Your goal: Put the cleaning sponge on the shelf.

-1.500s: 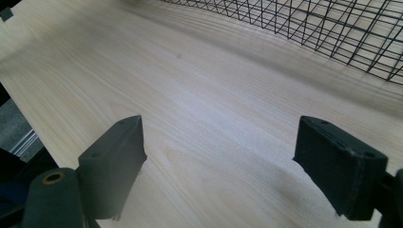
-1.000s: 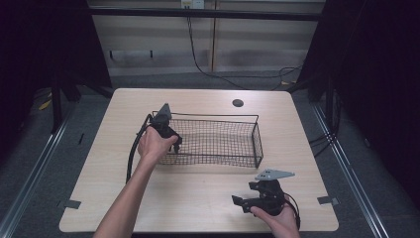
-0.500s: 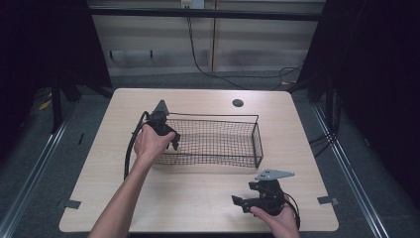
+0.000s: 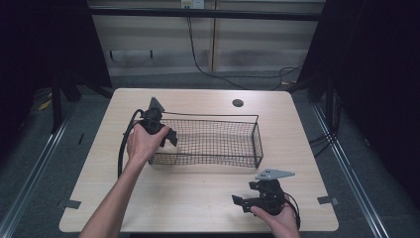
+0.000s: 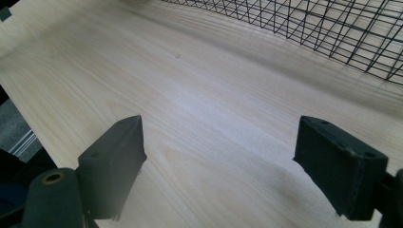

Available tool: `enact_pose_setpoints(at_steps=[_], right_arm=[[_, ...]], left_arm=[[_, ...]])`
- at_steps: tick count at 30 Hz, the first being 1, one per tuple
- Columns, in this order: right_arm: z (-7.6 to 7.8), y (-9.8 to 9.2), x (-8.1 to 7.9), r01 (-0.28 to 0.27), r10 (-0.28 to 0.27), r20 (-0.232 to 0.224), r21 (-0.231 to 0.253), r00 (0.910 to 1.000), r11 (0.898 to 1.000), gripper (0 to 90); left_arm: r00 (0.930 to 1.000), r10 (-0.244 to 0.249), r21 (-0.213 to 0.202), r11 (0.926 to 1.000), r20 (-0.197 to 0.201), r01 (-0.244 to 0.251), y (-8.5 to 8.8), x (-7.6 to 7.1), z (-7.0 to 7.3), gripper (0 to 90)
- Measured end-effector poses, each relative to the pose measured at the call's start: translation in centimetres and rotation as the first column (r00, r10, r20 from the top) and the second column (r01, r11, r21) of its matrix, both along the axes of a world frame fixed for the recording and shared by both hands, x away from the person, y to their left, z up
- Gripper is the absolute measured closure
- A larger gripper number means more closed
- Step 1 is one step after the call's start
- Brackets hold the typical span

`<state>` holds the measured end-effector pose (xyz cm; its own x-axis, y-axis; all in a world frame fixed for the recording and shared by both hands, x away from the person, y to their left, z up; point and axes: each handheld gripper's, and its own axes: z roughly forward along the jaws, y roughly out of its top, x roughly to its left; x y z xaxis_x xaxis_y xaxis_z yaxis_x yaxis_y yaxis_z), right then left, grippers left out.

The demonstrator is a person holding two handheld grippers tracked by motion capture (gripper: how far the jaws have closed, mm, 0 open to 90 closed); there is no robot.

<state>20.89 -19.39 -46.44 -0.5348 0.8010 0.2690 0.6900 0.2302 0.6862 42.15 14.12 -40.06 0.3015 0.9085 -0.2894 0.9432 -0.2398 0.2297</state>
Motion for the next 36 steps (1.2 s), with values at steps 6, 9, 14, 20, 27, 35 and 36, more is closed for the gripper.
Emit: enact_pose_setpoints(at_steps=[6, 9, 14, 20, 27, 35, 36], right_arm=[[0.0, 0.0, 0.0, 0.007, -0.007, -0.005, -0.003, 1.0000, 1.000, 16.6], [0.0, 0.0, 0.0, 0.005, -0.005, -0.002, -0.003, 1.0000, 1.000, 16.5], [0.0, 0.0, 0.0, 0.008, -0.008, -0.004, -0.007, 1.0000, 1.000, 16.4], [0.0, 0.0, 0.0, 0.010, -0.010, -0.003, -0.008, 0.9999, 1.000, 16.4], [-0.1, 0.0, 0.1, 0.007, -0.007, -0.003, -0.011, 1.0000, 1.000, 16.4], [-0.1, 0.1, 0.1, 0.009, -0.009, -0.003, -0.012, 1.0000, 1.000, 16.4], [-0.1, 0.1, 0.1, 0.010, -0.010, -0.002, -0.013, 0.9999, 1.000, 16.4]], left_arm=[[0.9938, -0.097, -0.051, 0.9937, 0.055, 0.100, 0.7, -0.9, 1.2, 19.6], [0.9878, -0.129, -0.058, 0.9893, 0.088, 0.134, 1.2, -1.4, 1.6, 18.8], [0.9635, -0.202, -0.129, 0.9656, 0.176, 0.226, 1.9, -2.7, 1.8, 16.9], [0.9483, -0.228, -0.148, 0.9533, 0.221, 0.263, 2.7, -3.6, 1.9, 17.0], [0.9254, -0.256, -0.155, 0.9391, 0.279, 0.307, 3.5, -5.1, 2.2, 19.5], [0.9139, -0.252, -0.168, 0.9337, 0.318, 0.316, 4.9, -7.0, 2.6, 21.9], [0.9135, -0.248, -0.173, 0.9333, 0.322, 0.315, 5.1, -7.2, 2.5, 21.9]])
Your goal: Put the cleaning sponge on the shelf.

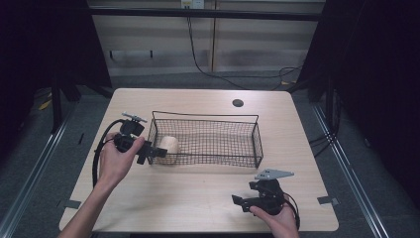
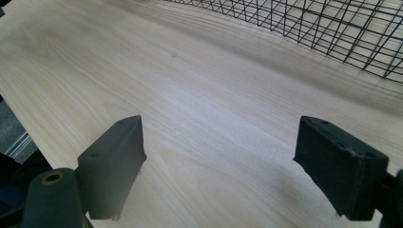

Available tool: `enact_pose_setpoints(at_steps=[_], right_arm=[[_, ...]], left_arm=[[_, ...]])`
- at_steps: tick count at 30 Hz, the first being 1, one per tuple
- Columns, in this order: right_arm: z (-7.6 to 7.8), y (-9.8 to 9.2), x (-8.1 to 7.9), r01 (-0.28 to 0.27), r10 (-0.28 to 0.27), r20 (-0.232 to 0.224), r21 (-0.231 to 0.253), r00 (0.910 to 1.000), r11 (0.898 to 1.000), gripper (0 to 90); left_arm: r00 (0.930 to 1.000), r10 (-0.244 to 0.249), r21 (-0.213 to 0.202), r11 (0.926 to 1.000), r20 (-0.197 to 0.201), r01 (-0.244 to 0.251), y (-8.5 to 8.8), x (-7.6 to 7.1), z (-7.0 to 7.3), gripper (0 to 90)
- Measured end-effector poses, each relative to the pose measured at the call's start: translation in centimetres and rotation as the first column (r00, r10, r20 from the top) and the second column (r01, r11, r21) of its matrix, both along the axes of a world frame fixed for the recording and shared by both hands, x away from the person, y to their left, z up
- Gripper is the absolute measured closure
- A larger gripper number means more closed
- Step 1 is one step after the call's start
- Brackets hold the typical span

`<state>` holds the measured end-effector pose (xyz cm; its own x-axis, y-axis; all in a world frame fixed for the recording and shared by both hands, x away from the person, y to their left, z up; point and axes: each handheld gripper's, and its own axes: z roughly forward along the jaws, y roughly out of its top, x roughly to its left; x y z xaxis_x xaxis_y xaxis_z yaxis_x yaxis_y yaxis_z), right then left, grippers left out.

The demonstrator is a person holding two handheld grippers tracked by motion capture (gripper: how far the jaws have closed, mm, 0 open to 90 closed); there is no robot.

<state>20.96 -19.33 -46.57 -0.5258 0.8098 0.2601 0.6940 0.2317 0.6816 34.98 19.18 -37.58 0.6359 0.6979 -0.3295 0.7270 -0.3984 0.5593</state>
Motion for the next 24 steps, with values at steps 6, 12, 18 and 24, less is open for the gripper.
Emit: enact_pose_setpoints(at_steps=[6, 12, 18, 24], right_arm=[[0.0, -0.1, 0.0, 0.003, -0.003, -0.001, 0.000, 1.0000, 1.000, 16.4], [0.0, 0.0, 0.0, 0.007, -0.007, -0.004, -0.002, 1.0000, 1.000, 16.4], [0.0, -0.1, 0.0, 0.016, -0.016, -0.008, -0.005, 0.9998, 1.000, 16.4], [-0.1, -0.1, -0.1, 0.024, -0.024, 0.003, 0.001, 0.9997, 1.000, 16.4]], left_arm=[[0.9993, 0.035, -0.032, 0.9989, 0.016, -0.035, 2.0, -2.0, -1.4, 21.9], [0.9989, 0.034, -0.049, 0.9983, 0.031, -0.032, 3.6, -3.5, -2.1, 21.9], [0.9969, 0.072, -0.036, 0.9968, 0.032, -0.071, 5.2, -4.5, -3.4, 21.9], [0.9961, 0.064, 0.003, 0.9979, 0.060, -0.065, 5.8, -5.9, -4.5, 22.0]])
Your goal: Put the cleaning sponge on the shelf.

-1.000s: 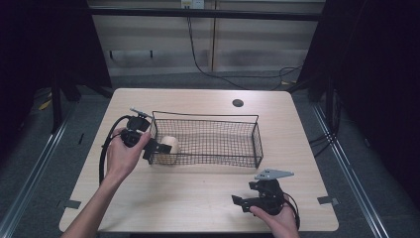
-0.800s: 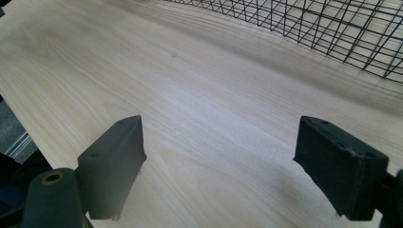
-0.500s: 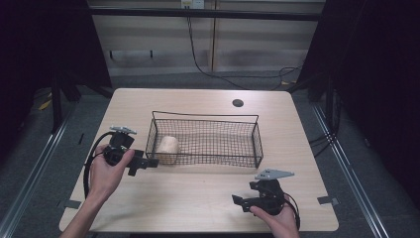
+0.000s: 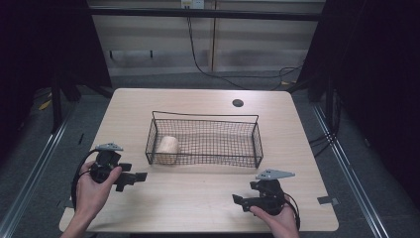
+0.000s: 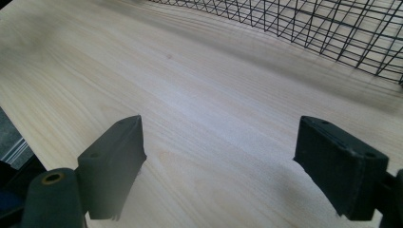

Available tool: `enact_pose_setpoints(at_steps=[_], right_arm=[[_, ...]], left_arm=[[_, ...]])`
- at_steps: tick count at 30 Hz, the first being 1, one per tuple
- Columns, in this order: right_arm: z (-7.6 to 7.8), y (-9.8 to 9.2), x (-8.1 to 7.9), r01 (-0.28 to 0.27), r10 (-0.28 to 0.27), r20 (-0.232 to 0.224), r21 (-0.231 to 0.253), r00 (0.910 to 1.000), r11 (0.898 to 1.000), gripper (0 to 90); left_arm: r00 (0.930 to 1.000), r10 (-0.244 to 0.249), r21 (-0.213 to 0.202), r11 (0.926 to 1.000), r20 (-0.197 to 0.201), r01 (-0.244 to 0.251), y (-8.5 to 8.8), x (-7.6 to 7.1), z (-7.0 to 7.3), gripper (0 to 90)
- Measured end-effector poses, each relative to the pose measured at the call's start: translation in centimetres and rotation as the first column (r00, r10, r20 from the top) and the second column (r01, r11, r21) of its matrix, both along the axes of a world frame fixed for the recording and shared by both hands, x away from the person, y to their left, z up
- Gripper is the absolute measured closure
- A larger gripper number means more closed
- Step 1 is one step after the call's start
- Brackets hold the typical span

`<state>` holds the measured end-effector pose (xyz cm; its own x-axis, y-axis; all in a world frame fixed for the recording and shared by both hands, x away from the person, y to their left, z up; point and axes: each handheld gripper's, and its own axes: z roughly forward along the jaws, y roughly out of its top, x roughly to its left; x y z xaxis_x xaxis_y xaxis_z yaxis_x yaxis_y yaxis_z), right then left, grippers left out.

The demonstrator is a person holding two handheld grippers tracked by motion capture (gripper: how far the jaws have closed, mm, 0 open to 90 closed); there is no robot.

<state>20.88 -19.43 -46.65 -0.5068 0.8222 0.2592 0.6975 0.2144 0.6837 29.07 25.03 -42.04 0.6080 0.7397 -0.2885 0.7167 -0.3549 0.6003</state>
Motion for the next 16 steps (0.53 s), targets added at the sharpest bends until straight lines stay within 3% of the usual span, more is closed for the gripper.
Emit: enact_pose_setpoints(at_steps=[2, 3, 7, 10, 14, 16], right_arm=[[0.0, 0.0, 0.0, 0.000, 0.000, -0.001, -0.002, 1.0000, 1.000, 16.4], [0.0, 0.1, 0.0, -0.004, 0.004, -0.002, -0.004, 1.0000, 1.000, 16.5], [0.0, 0.1, -0.1, -0.005, 0.005, -0.002, -0.009, 1.0000, 1.000, 16.6], [-0.1, 0.1, -0.1, -0.004, 0.004, 0.001, -0.006, 1.0000, 1.000, 16.6], [-0.2, 0.4, -0.1, -0.003, 0.003, 0.011, -0.011, 0.9999, 1.000, 16.6], [-0.3, 0.6, -0.1, -0.002, 0.002, 0.013, -0.021, 0.9999, 1.000, 16.7]], left_arm=[[0.9998, -0.020, 0.015, 0.9997, -0.008, 0.021, 0.2, -0.5, 0.1, 22.0], [0.9999, -0.011, 0.014, 0.9998, 0.003, 0.011, 0.4, -0.8, 0.0, 22.0], [0.9998, 0.005, -0.005, 1.0000, -0.018, -0.005, 0.7, -2.1, -1.0, 21.9], [0.9997, 0.011, 0.018, 0.9998, -0.024, -0.011, 0.7, -2.3, -1.7, 21.9], [0.9997, 0.023, 0.007, 0.9997, -0.006, -0.023, 0.7, -2.7, -2.8, 21.1], [0.9997, 0.020, -0.003, 0.9998, -0.015, -0.020, 1.1, -2.6, -2.9, 21.0]])
